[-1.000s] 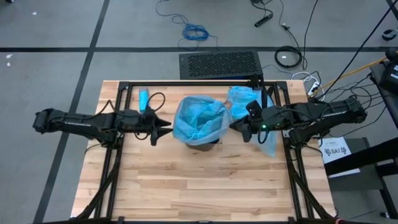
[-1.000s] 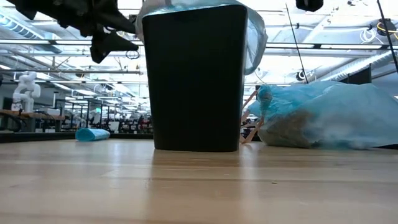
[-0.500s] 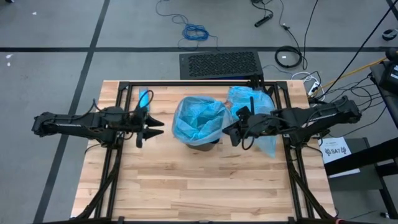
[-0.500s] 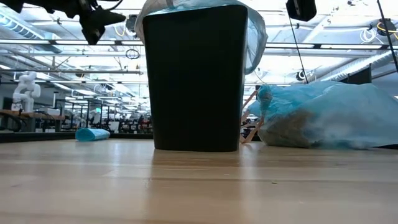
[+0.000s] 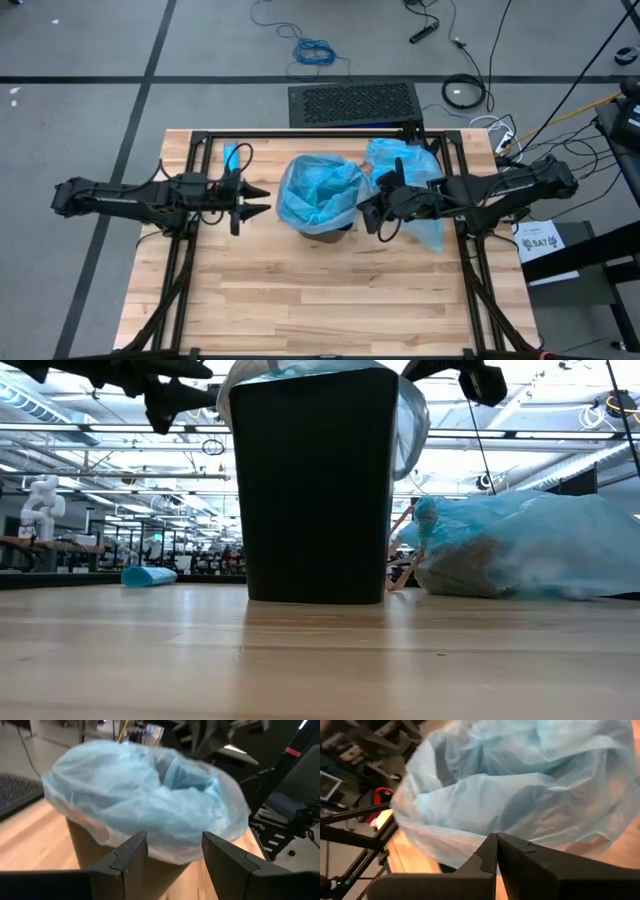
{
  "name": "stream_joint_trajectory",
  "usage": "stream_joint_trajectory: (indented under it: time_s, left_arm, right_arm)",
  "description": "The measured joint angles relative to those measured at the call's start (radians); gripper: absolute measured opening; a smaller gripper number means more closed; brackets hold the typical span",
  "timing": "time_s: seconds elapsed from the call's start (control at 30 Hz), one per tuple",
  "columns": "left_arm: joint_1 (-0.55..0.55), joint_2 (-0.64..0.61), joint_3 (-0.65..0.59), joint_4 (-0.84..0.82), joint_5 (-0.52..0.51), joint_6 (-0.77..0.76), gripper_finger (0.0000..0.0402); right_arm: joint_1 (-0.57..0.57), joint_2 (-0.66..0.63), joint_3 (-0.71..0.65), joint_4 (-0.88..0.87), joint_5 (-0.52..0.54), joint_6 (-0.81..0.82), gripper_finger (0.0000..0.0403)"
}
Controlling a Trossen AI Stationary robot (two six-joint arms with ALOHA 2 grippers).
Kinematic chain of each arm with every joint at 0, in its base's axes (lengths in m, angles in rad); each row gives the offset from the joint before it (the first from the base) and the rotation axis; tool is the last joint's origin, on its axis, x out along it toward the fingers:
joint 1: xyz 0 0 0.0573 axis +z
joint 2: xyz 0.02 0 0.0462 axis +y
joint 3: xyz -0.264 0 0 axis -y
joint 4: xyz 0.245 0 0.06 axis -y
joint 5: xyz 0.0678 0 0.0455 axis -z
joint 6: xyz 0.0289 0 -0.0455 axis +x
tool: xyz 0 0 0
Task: Place trash/remove bag and relplace
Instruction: Insert the blue trash bag into the trash bin
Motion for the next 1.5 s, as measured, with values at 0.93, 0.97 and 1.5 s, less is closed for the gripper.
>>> stream_joint_trajectory:
  time_s: [0.93, 0.97, 1.5]
  left_arm:
    - [0.000, 0.220, -0.002, 0.094, 0.117, -0.036, 0.0191]
    - [0.000, 0.220, -0.002, 0.094, 0.118, -0.040, 0.0191]
    - [0.000, 0.220, -0.002, 0.095, 0.120, -0.088, 0.0191]
  right_arm:
    - [0.096, 0.043, -0.001, 0.065, -0.039, 0.084, 0.0000]
    - [0.099, 0.029, -0.001, 0.079, -0.005, 0.068, 0.0000]
    - [-0.048, 0.038, 0.000, 0.004, -0.187, -0.028, 0.0000]
